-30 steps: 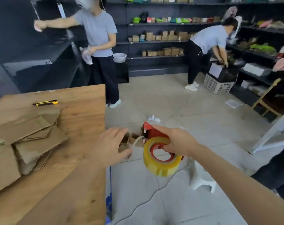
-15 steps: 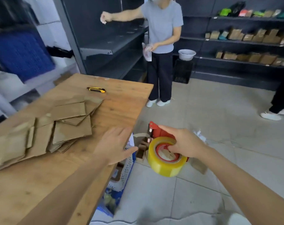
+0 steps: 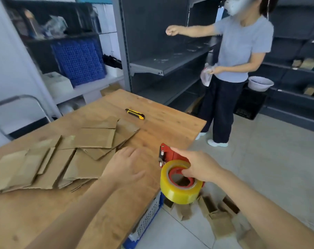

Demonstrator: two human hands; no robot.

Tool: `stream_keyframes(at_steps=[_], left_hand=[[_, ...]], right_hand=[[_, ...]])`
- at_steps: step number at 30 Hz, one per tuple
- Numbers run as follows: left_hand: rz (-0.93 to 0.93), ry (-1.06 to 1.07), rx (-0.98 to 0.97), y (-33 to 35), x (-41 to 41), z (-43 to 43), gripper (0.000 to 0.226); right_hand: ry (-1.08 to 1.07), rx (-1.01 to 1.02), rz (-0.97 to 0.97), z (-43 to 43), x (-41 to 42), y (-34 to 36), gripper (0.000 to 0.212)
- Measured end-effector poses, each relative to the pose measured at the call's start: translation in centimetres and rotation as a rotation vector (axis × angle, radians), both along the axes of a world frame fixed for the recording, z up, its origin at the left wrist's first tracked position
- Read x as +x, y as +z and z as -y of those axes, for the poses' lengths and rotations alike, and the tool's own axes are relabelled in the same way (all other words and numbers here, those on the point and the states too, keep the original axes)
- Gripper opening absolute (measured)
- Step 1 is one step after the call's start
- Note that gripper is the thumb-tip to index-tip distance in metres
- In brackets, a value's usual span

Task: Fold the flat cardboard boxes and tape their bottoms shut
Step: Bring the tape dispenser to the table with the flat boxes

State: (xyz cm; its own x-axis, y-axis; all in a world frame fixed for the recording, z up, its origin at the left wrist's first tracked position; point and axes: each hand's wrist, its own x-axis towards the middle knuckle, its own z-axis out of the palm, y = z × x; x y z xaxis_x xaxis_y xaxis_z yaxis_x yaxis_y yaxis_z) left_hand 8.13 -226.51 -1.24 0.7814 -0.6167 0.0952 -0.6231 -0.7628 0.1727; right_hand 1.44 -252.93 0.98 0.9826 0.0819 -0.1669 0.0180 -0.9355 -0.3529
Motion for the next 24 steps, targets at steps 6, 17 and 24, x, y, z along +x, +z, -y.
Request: stream_keyframes(at_steps=[6,17,24], left_hand=[[0.023,0.157,-0.006,-0.1,4.2,0.6,0.080],[-0.037,0.534,0.016,-1.0,9.5,5.0,0.093],[-0.111,0.661,0.040,-2.4,14.5,6.5,0.094]], right_hand=[[0.165,0.026,-0.034,2.3,8.4,-0.8,0.085],[0.469,-0.005,-0.089,6.0,23.6,-3.0,0.085],[0.549,-0.030,-0.086,6.5,32.0,-5.3,0.084]])
